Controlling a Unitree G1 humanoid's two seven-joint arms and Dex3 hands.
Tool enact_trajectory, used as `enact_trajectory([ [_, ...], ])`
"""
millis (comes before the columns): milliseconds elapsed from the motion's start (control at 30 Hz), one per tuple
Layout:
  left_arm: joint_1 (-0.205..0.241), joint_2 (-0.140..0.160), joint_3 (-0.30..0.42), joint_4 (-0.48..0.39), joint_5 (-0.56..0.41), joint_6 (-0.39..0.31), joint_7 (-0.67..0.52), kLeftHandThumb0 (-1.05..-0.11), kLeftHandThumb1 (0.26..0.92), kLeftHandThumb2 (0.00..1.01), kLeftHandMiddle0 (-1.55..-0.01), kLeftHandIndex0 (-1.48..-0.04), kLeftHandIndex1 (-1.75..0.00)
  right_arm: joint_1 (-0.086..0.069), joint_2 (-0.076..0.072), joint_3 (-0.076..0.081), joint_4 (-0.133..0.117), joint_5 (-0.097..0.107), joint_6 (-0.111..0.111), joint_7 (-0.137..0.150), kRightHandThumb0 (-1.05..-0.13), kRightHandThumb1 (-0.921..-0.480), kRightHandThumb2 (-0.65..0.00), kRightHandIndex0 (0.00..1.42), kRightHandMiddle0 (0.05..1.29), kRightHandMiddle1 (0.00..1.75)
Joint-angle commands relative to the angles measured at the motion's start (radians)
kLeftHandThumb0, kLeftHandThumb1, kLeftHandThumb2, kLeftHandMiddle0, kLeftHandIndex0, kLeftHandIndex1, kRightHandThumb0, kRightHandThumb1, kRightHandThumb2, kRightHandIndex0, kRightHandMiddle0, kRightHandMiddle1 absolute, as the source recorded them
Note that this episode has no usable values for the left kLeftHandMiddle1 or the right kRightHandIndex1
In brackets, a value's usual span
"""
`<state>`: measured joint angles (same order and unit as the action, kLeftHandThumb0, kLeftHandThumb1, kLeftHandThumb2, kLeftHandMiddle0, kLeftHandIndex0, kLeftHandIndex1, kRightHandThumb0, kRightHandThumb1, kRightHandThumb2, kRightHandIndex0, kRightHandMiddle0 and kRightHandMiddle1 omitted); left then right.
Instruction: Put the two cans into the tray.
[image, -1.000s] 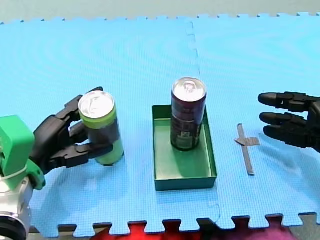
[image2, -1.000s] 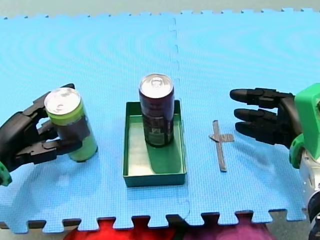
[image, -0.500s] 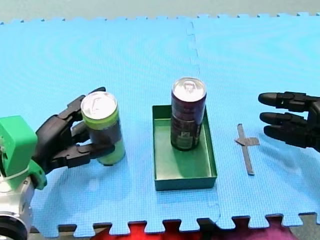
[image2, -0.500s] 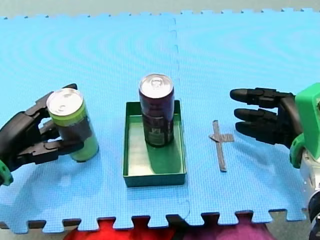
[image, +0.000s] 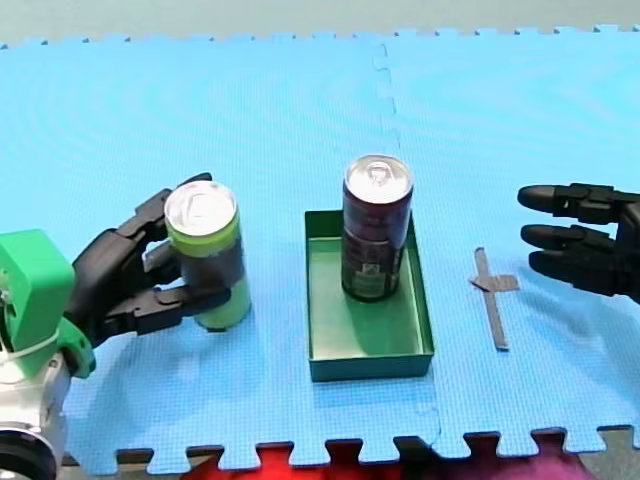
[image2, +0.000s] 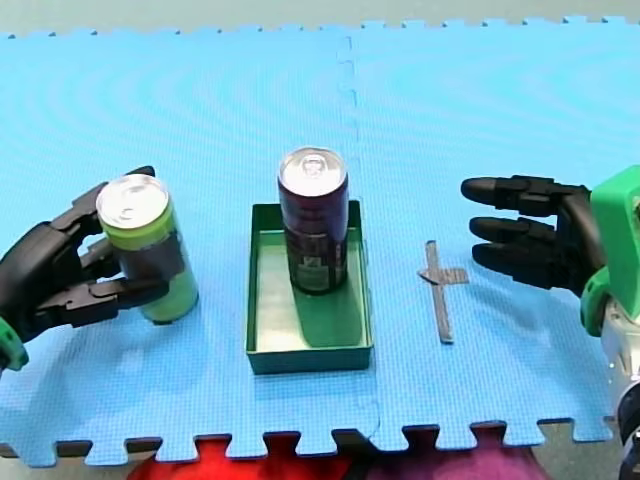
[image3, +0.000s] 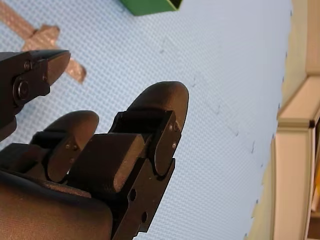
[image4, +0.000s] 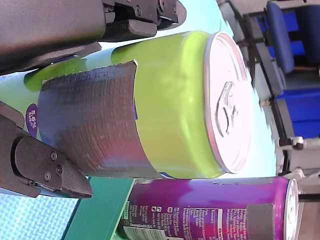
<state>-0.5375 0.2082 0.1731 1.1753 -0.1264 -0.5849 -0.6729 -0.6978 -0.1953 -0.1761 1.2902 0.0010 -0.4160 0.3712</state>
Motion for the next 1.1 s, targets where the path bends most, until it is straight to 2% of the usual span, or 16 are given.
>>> enact_trajectory([
  [0,0.002,0.000,0.004,-0.005,-0.005,0.002,0.002,-1.048,0.873,0.00,-0.28,-0.09,0.00,-0.001,-0.006,-0.001,-0.003,0.004,-0.002,0.000,-0.599,-0.787,0.000,0.74,1.03,0.00],
  [467,-0.004,-0.008,0.022,-0.007,-0.028,0.032,-0.002,-1.048,0.835,0.00,-0.32,-0.12,-0.01,-0.003,-0.006,0.001,-0.005,0.003,-0.002,-0.005,-0.600,-0.789,0.000,0.74,1.03,0.00],
  [500,-0.005,-0.008,0.022,-0.009,-0.028,0.031,-0.003,-1.048,0.830,0.00,-0.37,-0.20,-0.05,-0.003,-0.006,0.001,-0.006,0.003,-0.002,-0.005,-0.600,-0.789,0.000,0.74,1.03,0.00],
  [567,-0.007,-0.009,0.022,-0.012,-0.024,0.008,0.004,-1.048,0.809,0.00,-0.60,-0.57,-0.10,-0.003,-0.006,0.001,-0.006,0.004,-0.003,-0.004,-0.600,-0.789,-0.001,0.74,1.03,0.00],
  [600,-0.008,-0.013,0.025,-0.013,-0.026,-0.005,0.012,-1.048,0.770,0.00,-0.68,-0.70,-0.32,-0.003,-0.007,0.001,-0.006,0.004,-0.003,-0.004,-0.600,-0.789,0.000,0.74,1.03,0.00],
  [633,-0.010,-0.019,0.030,-0.012,-0.028,-0.018,0.028,-1.047,0.744,0.00,-0.65,-0.60,-0.94,-0.003,-0.007,0.001,-0.006,0.004,-0.002,-0.004,-0.600,-0.789,0.000,0.74,1.03,0.00],
  [667,-0.012,-0.026,0.034,-0.011,-0.029,-0.028,0.047,-1.038,0.734,0.00,-0.59,-0.52,-1.22,-0.003,-0.007,0.000,-0.005,0.004,-0.002,-0.004,-0.600,-0.789,0.000,0.74,1.03,0.00],
  [700,-0.014,-0.051,0.041,-0.013,-0.033,-0.036,0.086,-1.001,0.725,0.00,-0.56,-0.46,-1.53,-0.004,-0.007,0.000,-0.005,0.004,-0.001,-0.004,-0.600,-0.790,0.000,0.74,1.03,0.00],
  [733,-0.016,-0.072,0.046,-0.016,-0.037,-0.042,0.116,-0.933,0.717,0.00,-0.60,-0.47,-1.63,-0.004,-0.007,-0.001,-0.005,0.005,-0.001,-0.004,-0.600,-0.789,0.000,0.74,1.03,0.00],
  [800,-0.017,-0.105,0.051,-0.018,-0.038,-0.055,0.169,-0.836,0.713,0.00,-0.67,-0.50,-1.72,-0.004,-0.008,-0.002,-0.005,0.006,-0.001,-0.003,-0.599,-0.790,0.000,0.74,1.03,0.00],
  [900,-0.014,-0.110,0.043,-0.015,-0.021,-0.076,0.211,-0.755,0.729,0.01,-0.78,-0.54,-1.74,-0.004,-0.009,-0.003,-0.006,0.007,-0.002,-0.005,-0.599,-0.791,-0.001,0.74,1.04,0.00],
  [933,-0.013,-0.108,0.039,-0.014,-0.014,-0.081,0.221,-0.727,0.754,0.02,-0.81,-0.55,-1.75,-0.004,-0.009,-0.004,-0.006,0.007,-0.003,-0.006,-0.598,-0.791,-0.001,0.74,1.04,0.00],
  [1067,-0.010,-0.101,0.034,-0.015,-0.004,-0.083,0.231,-0.671,0.785,0.02,-0.86,-0.56,-1.75,-0.003,-0.009,-0.006,-0.006,0.006,-0.005,-0.022,-0.597,-0.792,-0.001,0.74,1.04,0.00],
])
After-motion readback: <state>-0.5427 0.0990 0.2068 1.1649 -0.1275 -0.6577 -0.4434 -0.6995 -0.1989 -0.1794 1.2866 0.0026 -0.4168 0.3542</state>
